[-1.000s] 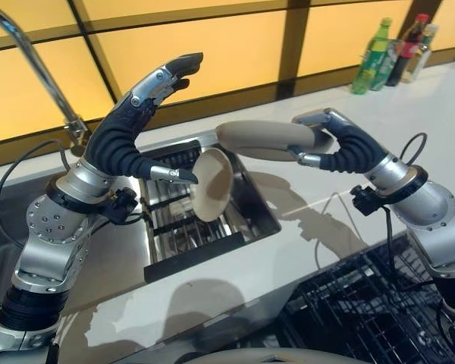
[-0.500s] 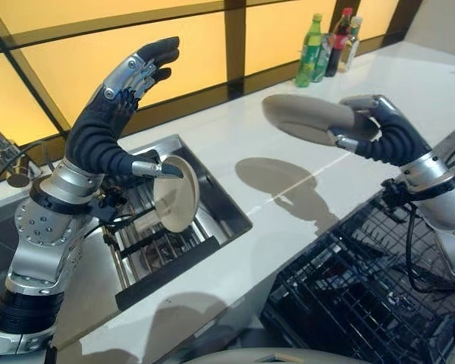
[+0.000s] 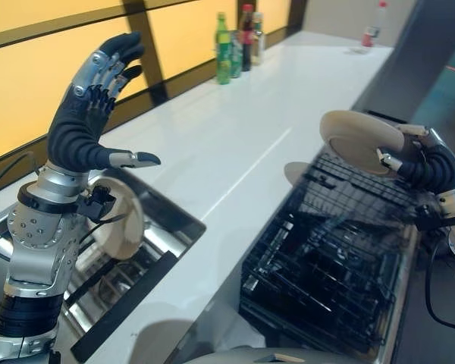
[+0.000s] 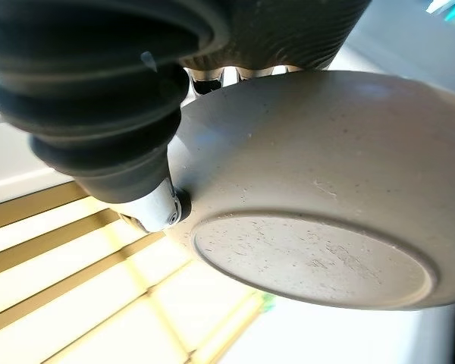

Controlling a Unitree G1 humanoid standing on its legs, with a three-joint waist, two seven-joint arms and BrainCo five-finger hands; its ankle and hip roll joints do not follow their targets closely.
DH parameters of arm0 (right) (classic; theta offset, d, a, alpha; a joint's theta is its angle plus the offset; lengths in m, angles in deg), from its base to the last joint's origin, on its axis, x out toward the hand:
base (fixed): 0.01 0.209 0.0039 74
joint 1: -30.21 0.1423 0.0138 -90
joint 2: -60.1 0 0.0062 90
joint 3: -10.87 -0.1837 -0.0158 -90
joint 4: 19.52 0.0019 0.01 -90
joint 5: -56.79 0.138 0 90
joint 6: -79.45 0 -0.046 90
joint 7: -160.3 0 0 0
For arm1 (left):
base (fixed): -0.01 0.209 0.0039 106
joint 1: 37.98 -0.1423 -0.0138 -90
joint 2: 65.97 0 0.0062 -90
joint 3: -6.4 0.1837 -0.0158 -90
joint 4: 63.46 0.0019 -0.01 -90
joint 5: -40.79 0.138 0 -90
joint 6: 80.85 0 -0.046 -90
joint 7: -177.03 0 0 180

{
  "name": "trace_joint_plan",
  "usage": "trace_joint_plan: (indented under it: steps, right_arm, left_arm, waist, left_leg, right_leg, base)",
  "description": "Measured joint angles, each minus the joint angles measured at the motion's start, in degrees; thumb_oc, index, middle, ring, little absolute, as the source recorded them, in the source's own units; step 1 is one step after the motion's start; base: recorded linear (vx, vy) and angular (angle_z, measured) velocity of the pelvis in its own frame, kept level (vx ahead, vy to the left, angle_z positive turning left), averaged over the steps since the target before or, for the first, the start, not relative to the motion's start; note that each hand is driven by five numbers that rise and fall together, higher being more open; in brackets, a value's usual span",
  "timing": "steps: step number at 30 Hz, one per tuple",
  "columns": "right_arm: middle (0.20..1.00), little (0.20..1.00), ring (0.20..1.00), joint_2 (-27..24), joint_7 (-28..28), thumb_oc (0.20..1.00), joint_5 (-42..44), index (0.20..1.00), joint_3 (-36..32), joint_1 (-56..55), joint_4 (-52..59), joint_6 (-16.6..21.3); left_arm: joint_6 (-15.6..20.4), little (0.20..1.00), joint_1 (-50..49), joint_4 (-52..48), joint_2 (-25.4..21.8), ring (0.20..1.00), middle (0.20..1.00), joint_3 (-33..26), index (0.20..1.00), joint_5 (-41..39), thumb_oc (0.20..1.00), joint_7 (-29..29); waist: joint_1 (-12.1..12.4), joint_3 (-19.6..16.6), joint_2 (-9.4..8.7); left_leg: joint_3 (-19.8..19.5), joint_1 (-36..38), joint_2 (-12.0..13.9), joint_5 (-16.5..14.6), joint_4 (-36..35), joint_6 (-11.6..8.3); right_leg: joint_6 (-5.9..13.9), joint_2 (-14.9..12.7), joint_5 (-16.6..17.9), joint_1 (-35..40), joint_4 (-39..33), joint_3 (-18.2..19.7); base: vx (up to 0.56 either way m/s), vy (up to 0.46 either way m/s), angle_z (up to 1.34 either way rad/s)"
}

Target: Pick up plates and place into dishwasher.

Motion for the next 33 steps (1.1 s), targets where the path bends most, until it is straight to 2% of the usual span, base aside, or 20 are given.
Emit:
trace_joint_plan:
  steps: [3,5,7,10,15,21,27,33]
  right_arm:
    - [0.2,0.2,0.2,1.68,0.29,0.2,0.39,0.2,-0.89,-1.52,-1.34,-0.53]
    - [0.2,0.2,0.2,1.7,0.8,0.2,0.88,0.2,-0.86,-1.64,-2.08,-1.38]
    - [0.2,0.2,0.2,1.81,1.04,0.2,1.58,0.2,-0.85,-1.65,-3.6,-1.76]
    - [0.2,0.2,0.2,2.88,1.65,0.2,1.59,0.2,-0.66,-2.26,-6.28,-3.15]
    - [0.2,0.2,0.2,2.89,3.24,0.2,2.64,0.2,1.15,-3.33,-11.51,-4.17]
    - [0.2,0.2,0.2,2.93,6.15,0.2,5.1,0.2,7.75,-3.86,-14.89,-4.99]
    - [0.2,0.2,0.2,3.76,8.59,0.2,8.67,0.2,11.19,-3.8,-17.77,-4.99]
    - [0.2,0.2,0.2,6.0,10.14,0.2,13.3,0.2,12.88,-3.59,-26.6,-5.0]
  left_arm:
    - [0.0,1.0,-0.86,0.72,1.36,1.0,1.0,-1.93,1.0,0.46,1.0,-2.21]
    - [0.0,1.0,-0.86,0.74,1.92,1.0,1.0,-2.46,1.0,1.46,1.0,-3.08]
    - [0.0,1.0,-0.9,0.69,1.95,1.0,1.0,-2.79,1.0,2.55,1.0,-3.17]
    - [0.01,1.0,-0.97,0.69,1.88,1.0,1.0,-3.27,1.0,3.34,1.0,-3.21]
    - [-0.15,1.0,-1.5,0.69,1.9,1.0,1.0,-3.23,1.0,3.37,1.0,-3.22]
    - [-0.49,1.0,-1.76,0.7,2.21,1.0,1.0,-2.84,1.0,3.38,1.0,-3.21]
    - [-0.64,1.0,-2.03,0.7,2.32,1.0,1.0,-2.79,1.0,3.38,1.0,-3.19]
    - [-0.71,1.0,-2.16,0.75,2.31,1.0,1.0,-2.76,1.0,3.36,1.0,-2.64]
  waist:
    - [0.47,0.45,0.43]
    - [0.45,0.94,0.58]
    - [0.67,1.32,1.18]
    - [0.73,1.63,1.77]
    - [0.4,1.65,2.82]
    - [0.87,1.76,2.75]
    - [3.17,2.12,2.13]
    - [5.29,2.84,1.11]
  left_leg:
    - [-1.09,0.12,0.31,0.03,0.1,0.04]
    - [-3.82,0.11,0.31,0.01,0.45,0.13]
    - [-4.8,0.49,0.35,-1.46,0.34,1.88]
    - [-4.76,0.65,-0.06,-2.34,0.09,1.41]
    - [-4.8,0.29,-0.32,-2.27,0.0,1.43]
    - [-7.05,0.33,-0.05,-1.9,0.04,0.93]
    - [-8.91,0.52,0.12,-1.9,0.14,0.92]
    - [-9.62,0.92,0.14,-1.91,0.35,0.92]
  right_leg:
    - [0.06,0.72,-0.27,-3.23,3.07,2.98]
    - [0.36,0.92,-0.56,-5.08,5.37,4.58]
    - [0.69,0.99,-0.39,-6.0,6.36,4.86]
    - [1.24,0.49,-0.05,-8.07,8.14,4.8]
    - [1.91,-0.16,0.46,-9.29,8.88,3.34]
    - [1.24,-0.34,0.97,-7.13,6.87,0.72]
    - [1.1,-0.65,1.17,-5.11,5.12,-1.22]
    - [1.13,-0.94,1.16,-3.69,4.16,-2.32]
  base:
    - [0.03,-0.05,-0.63]
    - [0.01,-0.001,-0.53]
    - [-0.01,0.039,-0.44]
    - [-0.02,0.044,-0.45]
    - [-0.04,0.038,-0.13]
    - [0.0,0.011,0.18]
    - [0.03,-0.017,0.18]
    - [0.06,-0.054,0.09]
